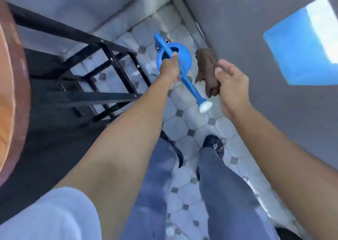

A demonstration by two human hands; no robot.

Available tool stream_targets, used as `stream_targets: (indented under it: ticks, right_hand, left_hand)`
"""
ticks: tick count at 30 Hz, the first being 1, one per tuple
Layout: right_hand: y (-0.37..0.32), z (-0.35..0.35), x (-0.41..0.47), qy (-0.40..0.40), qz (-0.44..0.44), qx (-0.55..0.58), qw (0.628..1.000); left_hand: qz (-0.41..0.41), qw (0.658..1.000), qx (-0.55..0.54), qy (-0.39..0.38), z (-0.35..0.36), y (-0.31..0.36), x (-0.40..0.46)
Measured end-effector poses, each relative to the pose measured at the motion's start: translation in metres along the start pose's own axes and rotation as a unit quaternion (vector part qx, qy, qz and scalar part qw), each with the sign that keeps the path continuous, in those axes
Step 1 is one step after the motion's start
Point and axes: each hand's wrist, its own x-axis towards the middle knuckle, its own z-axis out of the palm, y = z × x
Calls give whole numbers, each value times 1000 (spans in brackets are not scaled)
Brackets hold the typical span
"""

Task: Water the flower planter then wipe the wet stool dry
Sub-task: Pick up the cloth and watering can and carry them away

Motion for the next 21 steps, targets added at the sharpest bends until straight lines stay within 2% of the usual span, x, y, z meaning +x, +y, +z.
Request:
stream_targets:
  ticks: [4, 8, 18, 21]
  right_hand:
    - [35, -13, 10, -39, 57, 36, 997]
    - [57, -16, 17, -66, 116, 68, 989]
    - [61, -22, 39, -137, 181, 179, 957]
    - [56, -23, 43, -157, 193, 197, 948]
  left_hand:
    - [12, 1000, 23, -9, 13, -21, 43]
    - [-2, 1000, -1, -17, 18, -41, 65]
    - [-68, 996, -48, -26, 19, -78, 87]
    - [-67, 997, -19, -33, 15, -74, 83]
